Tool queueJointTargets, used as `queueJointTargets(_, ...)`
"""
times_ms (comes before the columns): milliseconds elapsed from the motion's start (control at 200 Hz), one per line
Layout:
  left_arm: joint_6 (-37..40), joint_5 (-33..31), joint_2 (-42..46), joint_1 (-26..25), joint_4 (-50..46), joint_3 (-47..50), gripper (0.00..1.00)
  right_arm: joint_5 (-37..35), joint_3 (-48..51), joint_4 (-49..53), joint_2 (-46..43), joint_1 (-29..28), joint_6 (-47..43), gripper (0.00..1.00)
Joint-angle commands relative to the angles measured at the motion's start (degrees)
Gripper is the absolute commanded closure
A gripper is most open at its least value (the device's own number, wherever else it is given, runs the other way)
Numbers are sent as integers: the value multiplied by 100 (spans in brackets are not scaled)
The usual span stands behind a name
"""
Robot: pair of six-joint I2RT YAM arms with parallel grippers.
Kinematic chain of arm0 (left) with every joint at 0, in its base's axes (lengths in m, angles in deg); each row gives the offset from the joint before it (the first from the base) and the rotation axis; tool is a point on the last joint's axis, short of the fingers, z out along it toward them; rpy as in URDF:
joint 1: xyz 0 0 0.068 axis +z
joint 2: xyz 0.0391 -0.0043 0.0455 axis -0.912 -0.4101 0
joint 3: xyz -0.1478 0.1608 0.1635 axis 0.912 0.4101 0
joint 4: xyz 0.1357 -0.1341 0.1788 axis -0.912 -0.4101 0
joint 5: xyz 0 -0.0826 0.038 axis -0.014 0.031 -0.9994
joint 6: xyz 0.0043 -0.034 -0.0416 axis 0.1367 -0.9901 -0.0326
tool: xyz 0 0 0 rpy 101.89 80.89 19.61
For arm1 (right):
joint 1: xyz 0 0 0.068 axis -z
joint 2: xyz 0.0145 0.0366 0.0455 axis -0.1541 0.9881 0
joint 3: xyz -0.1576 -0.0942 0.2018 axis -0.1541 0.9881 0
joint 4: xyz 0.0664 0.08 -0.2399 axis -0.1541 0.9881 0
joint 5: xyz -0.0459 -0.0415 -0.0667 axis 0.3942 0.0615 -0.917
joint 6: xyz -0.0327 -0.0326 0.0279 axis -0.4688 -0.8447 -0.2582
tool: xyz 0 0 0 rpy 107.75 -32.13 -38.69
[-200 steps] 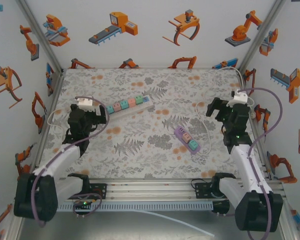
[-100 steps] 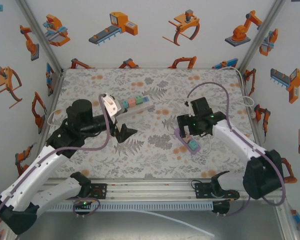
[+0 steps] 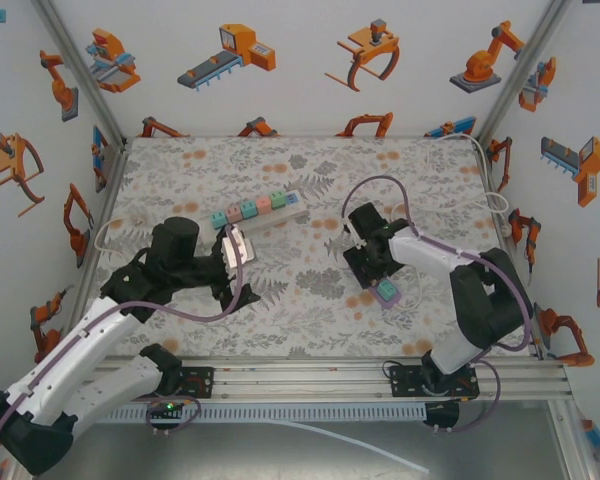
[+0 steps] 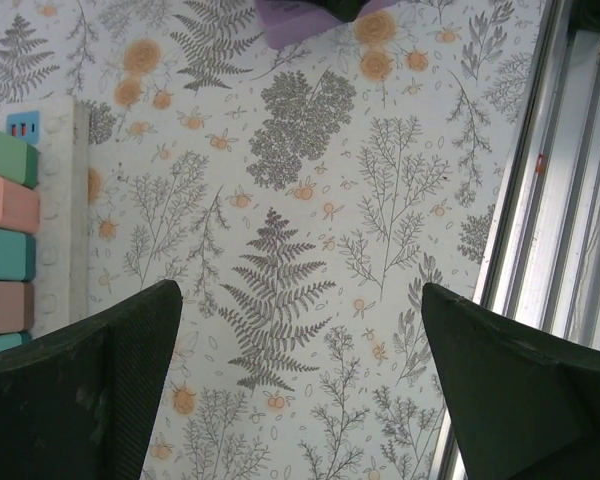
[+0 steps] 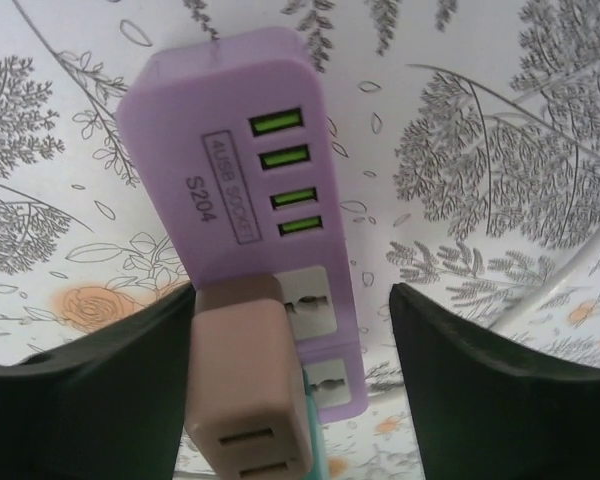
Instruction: Pull the plug off the socket
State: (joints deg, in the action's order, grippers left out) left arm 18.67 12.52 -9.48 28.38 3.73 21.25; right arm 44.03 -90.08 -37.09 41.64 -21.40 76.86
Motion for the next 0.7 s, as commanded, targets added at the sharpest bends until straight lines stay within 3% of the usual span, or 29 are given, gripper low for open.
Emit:
queueJointTargets(0,265,86,182,23,-39,124,3,261,-50,-221,-107,-62,-216,48)
queueJointTargets(250,688,143,395,22,-83,406,3,580,86,-451,-375,-749,-691,58)
queueJointTargets(366,865,-358,297,17,-194,430,3,992,107,-625,-337,-1233,-733,66)
queueJointTargets(566,1345,60,314,29,-564,462,3,1084,56,-687,-10,-2453,-1402,65)
queueJointTargets(696,1483,-230,361,19,-559,536,3,1357,-33,-749,115,-2771,-1507,66)
